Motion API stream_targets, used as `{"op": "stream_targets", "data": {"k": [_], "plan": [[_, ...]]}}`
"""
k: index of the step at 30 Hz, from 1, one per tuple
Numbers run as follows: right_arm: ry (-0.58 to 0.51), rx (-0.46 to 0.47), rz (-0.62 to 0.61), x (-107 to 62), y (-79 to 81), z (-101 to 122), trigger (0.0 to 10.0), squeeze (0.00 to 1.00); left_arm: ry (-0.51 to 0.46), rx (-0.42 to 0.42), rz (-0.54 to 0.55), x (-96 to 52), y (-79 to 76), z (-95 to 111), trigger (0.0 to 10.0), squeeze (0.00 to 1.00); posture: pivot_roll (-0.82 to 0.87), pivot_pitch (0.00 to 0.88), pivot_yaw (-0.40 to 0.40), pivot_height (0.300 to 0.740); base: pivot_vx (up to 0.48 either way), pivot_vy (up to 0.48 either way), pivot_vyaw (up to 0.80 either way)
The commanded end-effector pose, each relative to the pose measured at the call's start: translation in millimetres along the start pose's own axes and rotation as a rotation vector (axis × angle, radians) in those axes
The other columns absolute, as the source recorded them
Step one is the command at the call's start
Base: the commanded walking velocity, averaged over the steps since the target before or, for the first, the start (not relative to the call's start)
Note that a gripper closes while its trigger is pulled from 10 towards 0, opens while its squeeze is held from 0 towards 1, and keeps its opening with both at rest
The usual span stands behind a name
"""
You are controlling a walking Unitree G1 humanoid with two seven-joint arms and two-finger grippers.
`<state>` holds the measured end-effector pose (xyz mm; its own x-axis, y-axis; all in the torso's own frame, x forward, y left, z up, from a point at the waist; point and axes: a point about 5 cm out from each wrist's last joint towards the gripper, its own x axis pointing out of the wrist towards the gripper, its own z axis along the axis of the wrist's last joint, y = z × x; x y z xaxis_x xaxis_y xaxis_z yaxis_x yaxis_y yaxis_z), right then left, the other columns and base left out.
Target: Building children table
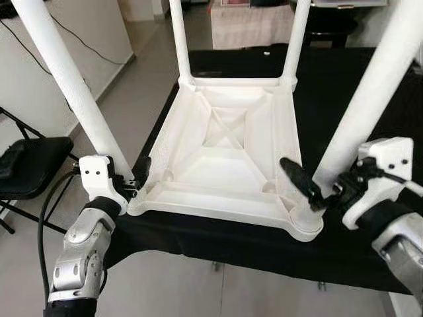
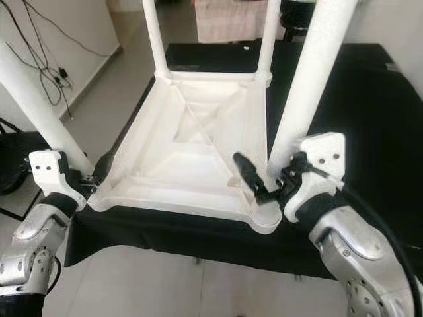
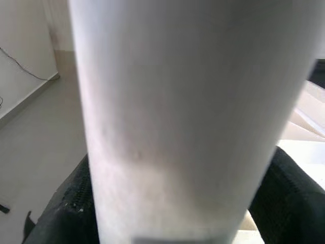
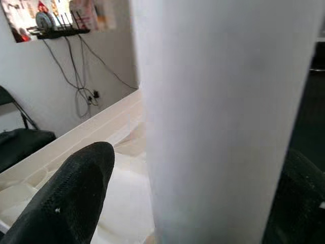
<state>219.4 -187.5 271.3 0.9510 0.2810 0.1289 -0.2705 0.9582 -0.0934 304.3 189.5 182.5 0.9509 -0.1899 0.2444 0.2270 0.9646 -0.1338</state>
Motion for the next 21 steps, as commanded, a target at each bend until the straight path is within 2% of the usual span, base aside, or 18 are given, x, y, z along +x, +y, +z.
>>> {"op": "stream_targets", "data": {"k": [1, 2, 5, 10, 13, 21], "plan": [[-0.011, -0.01, -0.035, -2.2, 2.3, 4, 10.0, 0.0, -0.024, 0.01, -0.042, 4.0, -7.3, 2, 10.0, 0.0, -0.25, 0.12, 0.089, 0.74, 0.0, 0.0, 0.0], [-0.011, -0.01, -0.035, -2.2, 2.3, 4, 10.0, 0.0, -0.024, 0.01, -0.042, 4.0, -7.3, 2, 10.0, 0.0, -0.25, 0.12, 0.089, 0.74, 0.0, 0.0, 0.0], [-0.009, -0.055, -0.239, -3.8, -10.5, 7, 10.0, 0.0, -0.031, -0.01, -0.071, 7.2, -12.4, 1, 10.0, 0.0, -0.25, 0.114, 0.086, 0.74, 0.0, 0.0, 0.0], [0.003, -0.065, -0.36, -3.7, -17.5, 9, 10.0, 0.0, -0.031, -0.03, -0.12, 6.7, -17.5, -1, 10.0, 0.0, -0.24, 0.11, 0.082, 0.74, 0.0, 0.0, 0.0], [0.013, -0.046, -0.389, -0.6, -16.1, 7, 10.0, 0.0, -0.022, -0.029, -0.129, 5.1, -18.6, -4, 10.0, 0.0, -0.24, 0.109, 0.075, 0.74, 0.0, 0.0, 0.0], [0.001, 0.011, -0.371, 7.6, -12.3, 7, 10.0, 0.0, -0.02, -0.024, -0.126, 2.6, -17.5, -4, 10.0, 0.0, -0.22, 0.1, 0.059, 0.74, 0.0, 0.0, 0.0]]}}
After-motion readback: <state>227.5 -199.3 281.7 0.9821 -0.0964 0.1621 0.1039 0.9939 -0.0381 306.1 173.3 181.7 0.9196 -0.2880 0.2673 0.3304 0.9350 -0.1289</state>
